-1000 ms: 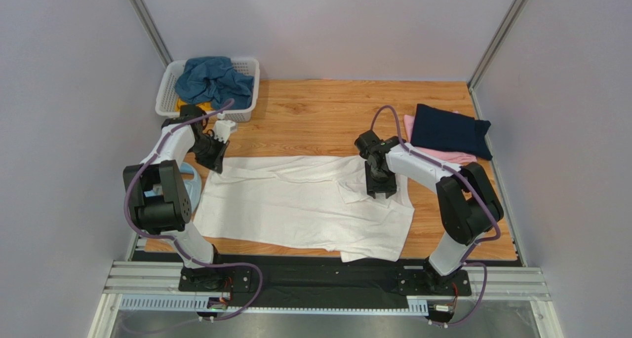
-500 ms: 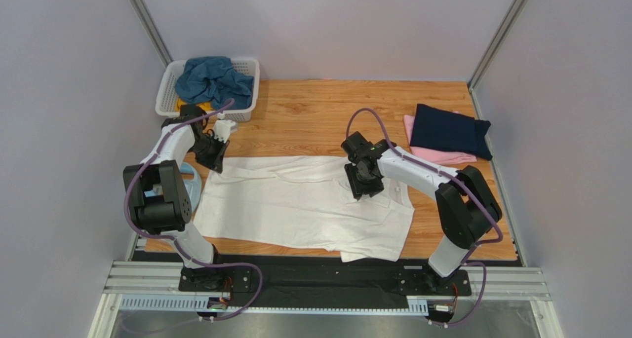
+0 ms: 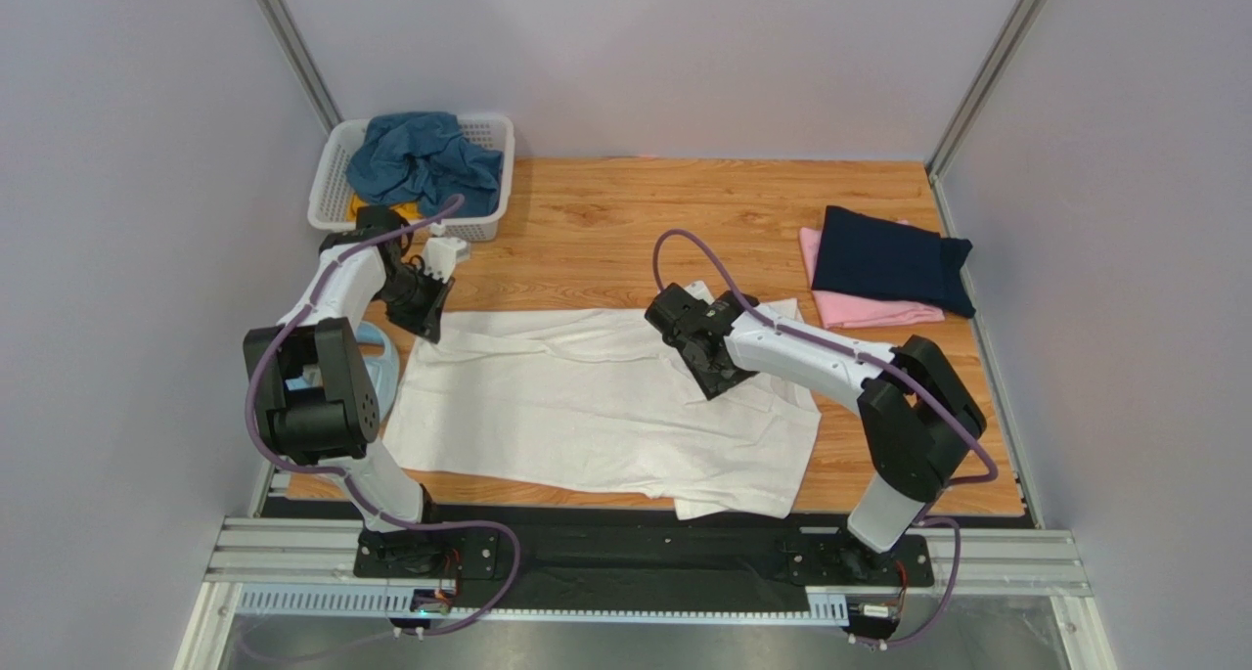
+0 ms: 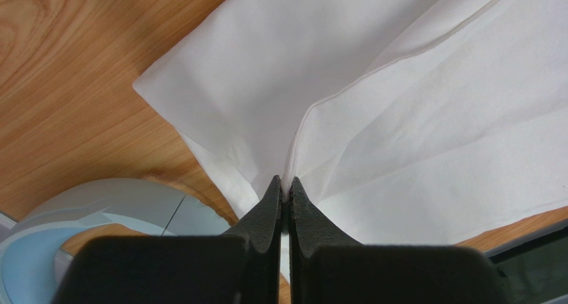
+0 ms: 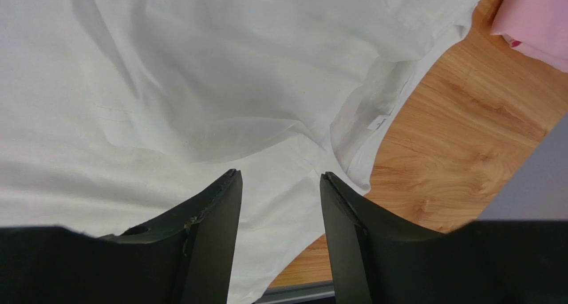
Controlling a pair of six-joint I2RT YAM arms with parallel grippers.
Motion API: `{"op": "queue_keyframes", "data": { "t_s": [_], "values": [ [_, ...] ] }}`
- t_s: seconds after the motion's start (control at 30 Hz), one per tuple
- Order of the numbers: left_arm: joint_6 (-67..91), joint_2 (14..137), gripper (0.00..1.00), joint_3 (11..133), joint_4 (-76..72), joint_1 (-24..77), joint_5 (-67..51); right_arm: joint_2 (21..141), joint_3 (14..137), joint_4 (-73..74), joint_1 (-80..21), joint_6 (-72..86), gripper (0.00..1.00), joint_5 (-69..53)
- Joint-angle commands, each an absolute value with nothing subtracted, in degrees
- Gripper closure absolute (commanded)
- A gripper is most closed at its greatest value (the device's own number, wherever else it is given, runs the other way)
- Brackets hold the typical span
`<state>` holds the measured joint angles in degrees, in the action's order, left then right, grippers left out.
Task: Fold and stack the t-shirts
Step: Fold the flattened tshirt in 1/3 of the way
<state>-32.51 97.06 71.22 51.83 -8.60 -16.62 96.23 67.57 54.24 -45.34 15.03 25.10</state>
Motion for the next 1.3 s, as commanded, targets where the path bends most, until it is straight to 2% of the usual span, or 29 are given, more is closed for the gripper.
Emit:
{"op": "queue_keyframes", "data": {
  "t_s": [0.0, 0.27, 0.6, 0.8, 1.03, 1.27],
  "values": [
    [-33.3, 95.3, 1.00, 74.4, 53.2, -8.3, -17.1, 99.0, 68.6, 55.1, -47.9, 12.3, 0.48, 33.0],
    [-33.8, 95.1, 1.00, 74.6, 53.3, -8.2, -16.3, 98.9, 65.2, 52.4, -51.2, 7.2, 0.46, 30.9],
    [-33.8, 95.3, 1.00, 74.4, 53.3, -8.2, -16.7, 103.6, 67.6, 49.8, -51.0, 4.7, 0.49, 36.5],
    [-34.4, 94.9, 1.00, 74.4, 53.3, -8.2, -15.9, 104.7, 69.3, 45.9, -49.3, 2.9, 0.50, 32.5],
    [-34.3, 95.0, 1.00, 74.2, 53.2, -8.1, -15.8, 104.8, 70.4, 43.4, -47.5, 1.6, 0.56, 28.4],
    [-34.3, 94.9, 1.00, 74.5, 53.1, -8.2, -15.5, 103.0, 68.6, 42.4, -46.8, 4.0, 0.68, 21.5]
  ]
}}
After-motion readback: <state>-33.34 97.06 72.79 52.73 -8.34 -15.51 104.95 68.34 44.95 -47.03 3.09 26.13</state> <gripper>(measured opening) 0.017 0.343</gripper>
